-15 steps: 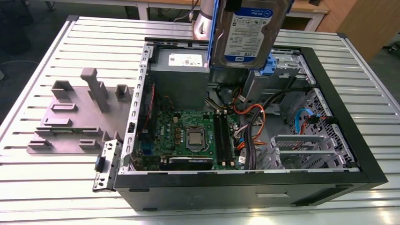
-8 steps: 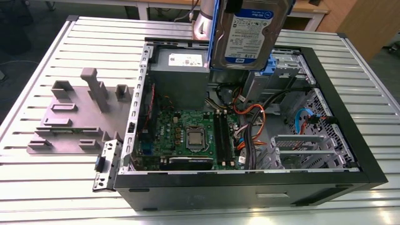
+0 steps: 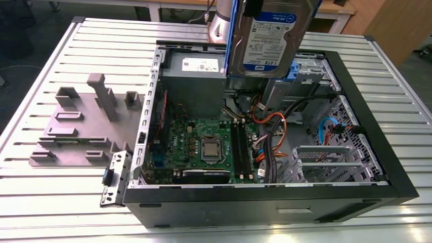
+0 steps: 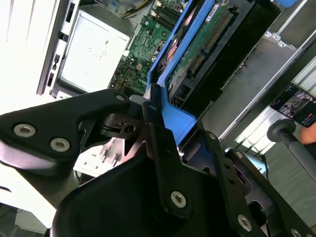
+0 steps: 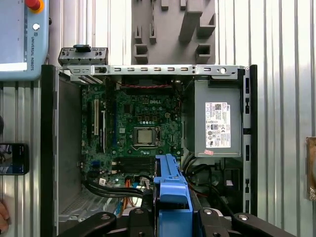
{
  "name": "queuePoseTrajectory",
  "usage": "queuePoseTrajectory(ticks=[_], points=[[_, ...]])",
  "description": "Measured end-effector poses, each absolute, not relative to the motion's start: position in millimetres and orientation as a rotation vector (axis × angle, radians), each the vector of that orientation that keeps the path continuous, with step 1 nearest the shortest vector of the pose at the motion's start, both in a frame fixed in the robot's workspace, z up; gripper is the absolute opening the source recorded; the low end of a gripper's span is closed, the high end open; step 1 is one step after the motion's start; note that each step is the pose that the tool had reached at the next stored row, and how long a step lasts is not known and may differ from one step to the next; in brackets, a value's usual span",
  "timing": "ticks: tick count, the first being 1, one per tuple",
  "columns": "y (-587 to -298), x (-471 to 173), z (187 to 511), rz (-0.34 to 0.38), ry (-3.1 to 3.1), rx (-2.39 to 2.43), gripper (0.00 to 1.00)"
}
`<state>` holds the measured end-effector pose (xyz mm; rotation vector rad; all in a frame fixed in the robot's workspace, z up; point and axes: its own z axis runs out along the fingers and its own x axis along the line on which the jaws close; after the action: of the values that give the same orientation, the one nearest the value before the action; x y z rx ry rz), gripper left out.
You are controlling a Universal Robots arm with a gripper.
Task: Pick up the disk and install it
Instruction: 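Pick up the disk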
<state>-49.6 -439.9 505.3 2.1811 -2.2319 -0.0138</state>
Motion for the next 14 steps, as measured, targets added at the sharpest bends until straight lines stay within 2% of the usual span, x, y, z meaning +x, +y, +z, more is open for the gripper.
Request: queuePoseTrajectory(ticks=[14], points=[[-444.9, -49.6, 505.2, -0.014, -2.232, 2.181, 0.36]])
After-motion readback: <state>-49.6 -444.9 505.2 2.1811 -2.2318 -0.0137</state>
